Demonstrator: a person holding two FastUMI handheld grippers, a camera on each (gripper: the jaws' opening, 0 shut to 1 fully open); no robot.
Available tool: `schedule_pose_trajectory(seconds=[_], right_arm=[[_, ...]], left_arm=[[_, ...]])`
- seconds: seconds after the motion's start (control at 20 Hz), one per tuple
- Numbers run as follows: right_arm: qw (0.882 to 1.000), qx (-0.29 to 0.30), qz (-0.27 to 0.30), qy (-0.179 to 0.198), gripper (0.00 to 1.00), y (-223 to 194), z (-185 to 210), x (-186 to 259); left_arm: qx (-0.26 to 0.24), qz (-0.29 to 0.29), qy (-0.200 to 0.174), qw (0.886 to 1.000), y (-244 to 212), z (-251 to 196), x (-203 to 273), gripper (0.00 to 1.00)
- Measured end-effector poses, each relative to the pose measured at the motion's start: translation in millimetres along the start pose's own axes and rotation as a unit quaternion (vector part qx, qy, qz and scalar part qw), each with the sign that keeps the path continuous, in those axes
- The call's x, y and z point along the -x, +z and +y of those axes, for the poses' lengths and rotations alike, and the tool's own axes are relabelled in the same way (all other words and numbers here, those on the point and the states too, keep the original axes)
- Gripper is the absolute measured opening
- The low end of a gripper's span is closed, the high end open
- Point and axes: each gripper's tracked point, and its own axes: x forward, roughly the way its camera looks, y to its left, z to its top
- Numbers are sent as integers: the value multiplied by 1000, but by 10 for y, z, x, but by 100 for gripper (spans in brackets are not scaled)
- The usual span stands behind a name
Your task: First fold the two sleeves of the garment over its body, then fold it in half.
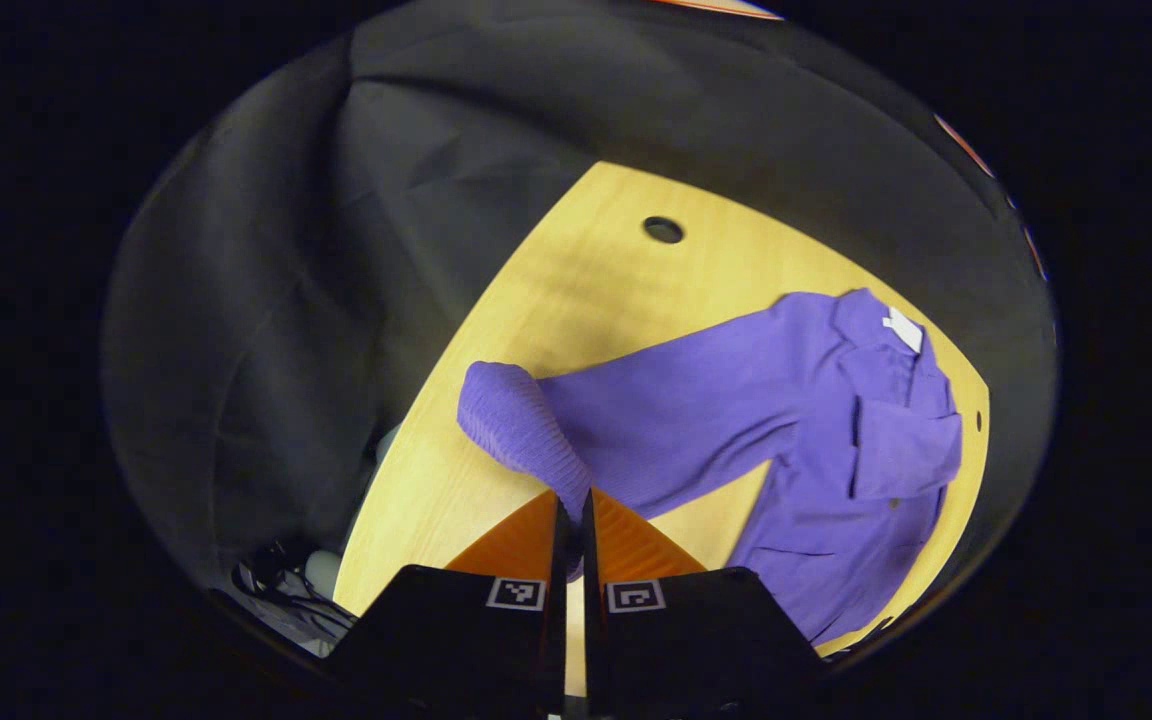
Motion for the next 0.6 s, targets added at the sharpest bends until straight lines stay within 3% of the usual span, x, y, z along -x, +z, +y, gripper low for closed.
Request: schedule_pose_trajectory(seconds=[0.35, 0.6], right_arm=[[1000, -5, 2, 3, 93, -136, -211, -23], [1000, -10, 3, 5, 93, -197, -366, -36]], left_arm=[[-89, -43, -50, 994, 447, -1144, 597, 8], [-176, -71, -86, 978, 641, -2159, 777, 8]])
